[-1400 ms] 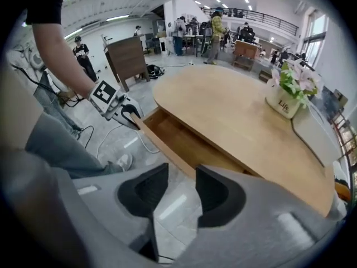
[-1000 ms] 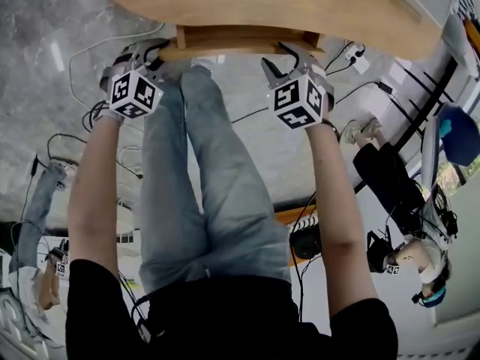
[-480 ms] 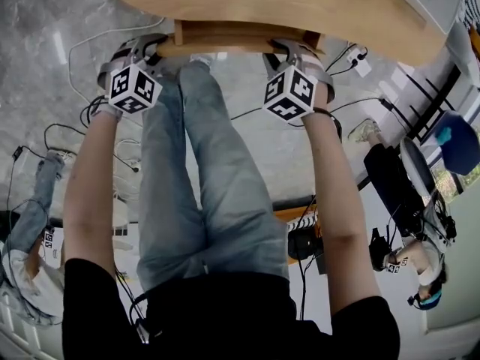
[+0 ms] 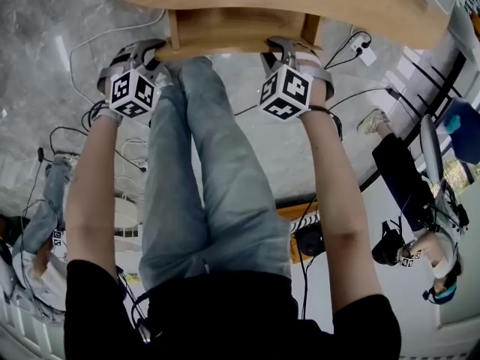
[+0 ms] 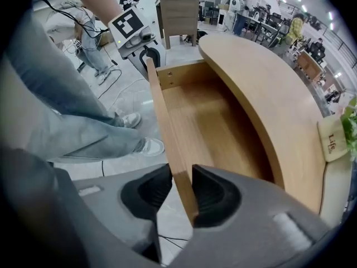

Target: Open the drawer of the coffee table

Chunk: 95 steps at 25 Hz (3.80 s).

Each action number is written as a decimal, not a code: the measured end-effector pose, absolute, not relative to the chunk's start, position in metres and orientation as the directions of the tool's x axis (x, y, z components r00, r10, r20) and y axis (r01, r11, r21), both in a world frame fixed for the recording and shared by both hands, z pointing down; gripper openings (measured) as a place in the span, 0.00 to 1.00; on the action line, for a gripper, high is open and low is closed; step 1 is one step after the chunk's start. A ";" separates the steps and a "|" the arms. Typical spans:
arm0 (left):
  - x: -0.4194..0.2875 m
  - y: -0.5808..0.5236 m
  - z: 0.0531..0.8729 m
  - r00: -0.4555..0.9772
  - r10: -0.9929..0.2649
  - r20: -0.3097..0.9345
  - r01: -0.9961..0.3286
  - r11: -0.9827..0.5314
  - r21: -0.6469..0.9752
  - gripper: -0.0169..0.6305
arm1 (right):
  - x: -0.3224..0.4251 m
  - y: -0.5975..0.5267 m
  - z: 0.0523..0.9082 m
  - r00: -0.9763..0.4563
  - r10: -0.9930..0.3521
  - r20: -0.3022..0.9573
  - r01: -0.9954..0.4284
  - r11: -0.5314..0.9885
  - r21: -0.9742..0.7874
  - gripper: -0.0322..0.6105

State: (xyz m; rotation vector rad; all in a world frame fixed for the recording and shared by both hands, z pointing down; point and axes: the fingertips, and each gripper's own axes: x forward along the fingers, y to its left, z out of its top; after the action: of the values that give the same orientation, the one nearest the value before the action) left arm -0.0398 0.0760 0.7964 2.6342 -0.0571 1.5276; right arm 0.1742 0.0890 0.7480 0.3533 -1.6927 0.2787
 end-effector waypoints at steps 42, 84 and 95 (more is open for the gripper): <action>-0.065 0.138 0.847 0.500 0.003 0.866 -0.045 -0.999 0.029 0.19 | 0.147 0.178 0.809 -0.031 -0.026 0.999 -0.392 0.920 0.012 0.22; -0.154 0.158 0.694 0.522 -0.143 0.841 -0.429 -0.896 0.115 0.11 | 0.102 0.184 0.637 -0.065 -0.221 0.973 -0.638 0.759 0.130 0.14; -0.115 0.144 0.567 0.688 -0.154 0.709 -0.504 -0.805 0.314 0.05 | 0.094 0.163 0.536 -0.144 -0.359 0.922 -0.796 0.595 0.107 0.05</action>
State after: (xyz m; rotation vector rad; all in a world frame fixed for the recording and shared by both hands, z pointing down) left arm -0.1147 0.1442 0.5674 2.4048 -0.5060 0.9477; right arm 0.0939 0.1635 0.5356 0.9534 -1.7416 0.5048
